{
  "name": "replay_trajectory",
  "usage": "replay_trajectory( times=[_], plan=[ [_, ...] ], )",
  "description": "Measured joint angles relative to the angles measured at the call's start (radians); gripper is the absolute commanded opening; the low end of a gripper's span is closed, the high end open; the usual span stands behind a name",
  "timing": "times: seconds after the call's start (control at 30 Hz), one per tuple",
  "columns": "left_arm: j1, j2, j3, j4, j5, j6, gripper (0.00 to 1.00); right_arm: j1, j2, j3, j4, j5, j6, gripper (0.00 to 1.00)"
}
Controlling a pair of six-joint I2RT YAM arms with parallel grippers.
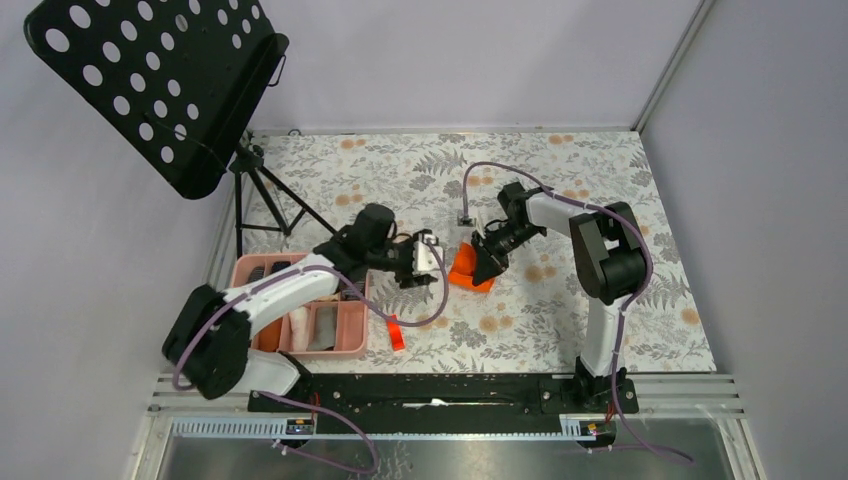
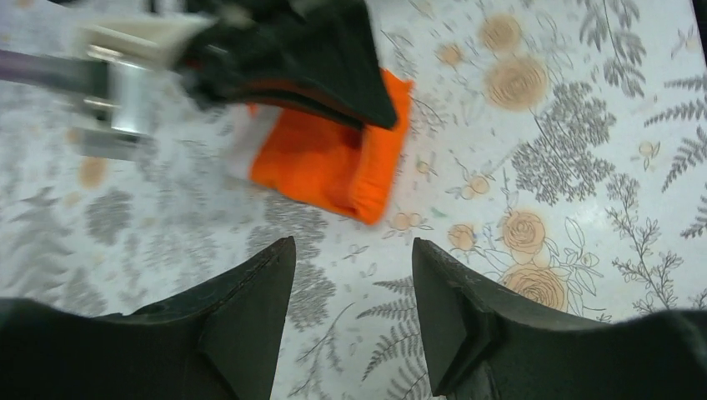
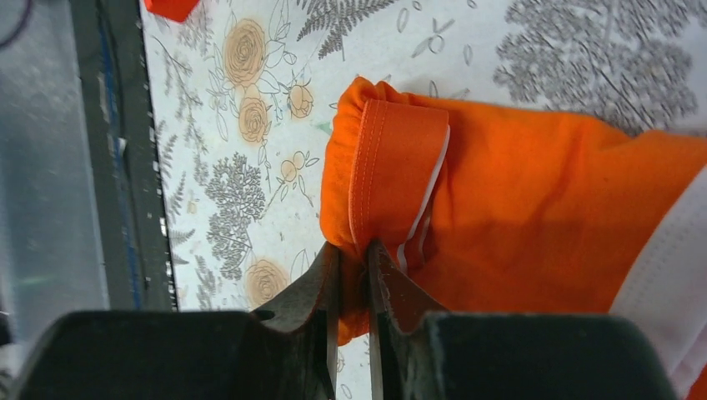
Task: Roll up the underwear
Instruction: Roll the underwear to the center of the board.
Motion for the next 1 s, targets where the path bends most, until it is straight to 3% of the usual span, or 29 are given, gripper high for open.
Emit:
replay_trajectory(
  times=[0.33,0.6,0.83,0.93,1.0],
  plan=[
    [-0.095,0.337,0.089,0.056,-0.004,0.124,0.61,-0.083,0.05,0.036,-0.06,-0.068,0.061,0.11],
    [-0.145,0.484,0.205,0.07,-0.018,0.22,0.57,-0.083,0.055,0.043,-0.066,-0.066,0.074,0.11],
    [-0.159,0.54,0.231,0.012,-0.037,0.252,0.4,-0.083,0.06,0.049,-0.069,-0.067,0.084,0.11],
    [-0.162,0.565,0.273,-0.001,-0.043,0.241,0.23,-0.083,0.063,0.056,-0.074,-0.066,0.094,0.12],
    [-0.165,0.579,0.295,-0.021,-0.048,0.23,0.13,-0.083,0.064,0.064,-0.078,-0.06,0.105,0.24]
  ],
)
